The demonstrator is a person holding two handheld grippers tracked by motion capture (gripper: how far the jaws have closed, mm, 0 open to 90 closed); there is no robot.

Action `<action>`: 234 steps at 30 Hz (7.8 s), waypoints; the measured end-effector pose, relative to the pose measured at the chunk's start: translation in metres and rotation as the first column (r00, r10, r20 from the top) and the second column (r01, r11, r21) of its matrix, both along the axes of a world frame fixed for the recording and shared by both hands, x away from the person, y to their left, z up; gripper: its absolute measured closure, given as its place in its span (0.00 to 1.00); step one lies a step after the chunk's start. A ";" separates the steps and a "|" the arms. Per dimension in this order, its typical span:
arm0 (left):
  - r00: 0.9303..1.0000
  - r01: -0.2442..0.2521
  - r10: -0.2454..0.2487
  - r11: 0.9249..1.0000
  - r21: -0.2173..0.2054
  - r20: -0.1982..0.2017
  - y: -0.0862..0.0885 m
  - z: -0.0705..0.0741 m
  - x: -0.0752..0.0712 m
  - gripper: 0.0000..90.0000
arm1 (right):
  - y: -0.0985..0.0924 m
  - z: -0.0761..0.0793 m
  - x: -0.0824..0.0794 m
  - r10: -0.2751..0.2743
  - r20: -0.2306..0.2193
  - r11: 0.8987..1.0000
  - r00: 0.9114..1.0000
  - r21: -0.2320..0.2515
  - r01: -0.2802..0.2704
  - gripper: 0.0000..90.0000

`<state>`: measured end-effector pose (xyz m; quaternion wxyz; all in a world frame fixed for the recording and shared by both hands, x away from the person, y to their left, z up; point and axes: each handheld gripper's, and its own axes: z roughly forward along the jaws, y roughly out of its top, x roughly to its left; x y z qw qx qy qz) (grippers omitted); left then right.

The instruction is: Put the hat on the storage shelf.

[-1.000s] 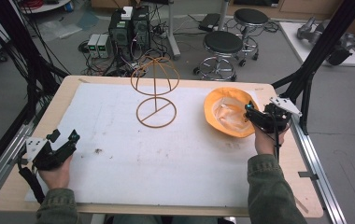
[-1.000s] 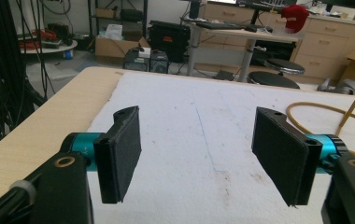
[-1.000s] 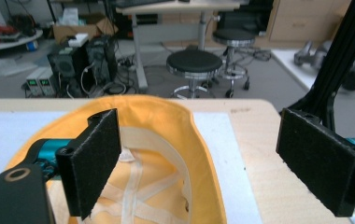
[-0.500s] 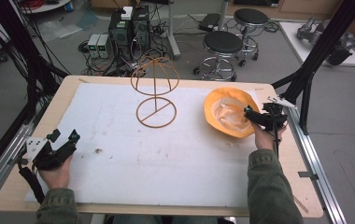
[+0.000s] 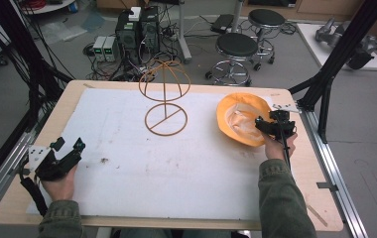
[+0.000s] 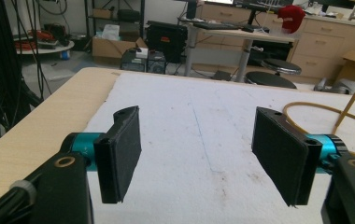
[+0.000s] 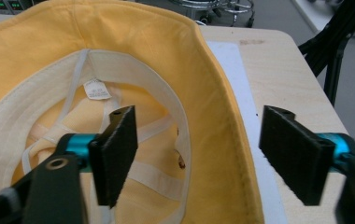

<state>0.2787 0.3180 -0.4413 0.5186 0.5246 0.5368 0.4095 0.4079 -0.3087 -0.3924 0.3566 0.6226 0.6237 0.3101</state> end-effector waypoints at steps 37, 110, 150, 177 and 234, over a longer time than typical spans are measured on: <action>1.000 0.001 -0.001 1.000 0.003 -0.007 0.000 -0.001 0.000 0.37 | 0.006 0.022 -0.027 0.106 0.269 0.978 0.957 0.148 -0.150 0.97; 1.000 0.002 -0.002 1.000 -0.015 0.010 -0.001 0.001 -0.002 0.37 | 0.072 0.152 -0.024 0.198 0.685 0.955 0.702 0.026 -0.294 0.96; 1.000 -0.005 0.006 0.999 -0.042 0.021 0.002 0.000 -0.002 0.37 | 0.216 0.194 -0.016 0.390 0.707 0.898 0.590 -0.149 -0.415 0.96; 1.000 -0.006 0.007 0.999 -0.050 0.024 0.003 0.000 -0.002 0.37 | 0.325 0.151 -0.004 0.568 0.602 0.802 0.561 -0.251 -0.542 0.94; 1.000 -0.003 0.004 0.999 -0.048 0.024 0.004 -0.001 -0.002 0.37 | 0.371 0.103 -0.003 0.661 0.403 0.748 0.633 -0.285 -0.600 0.43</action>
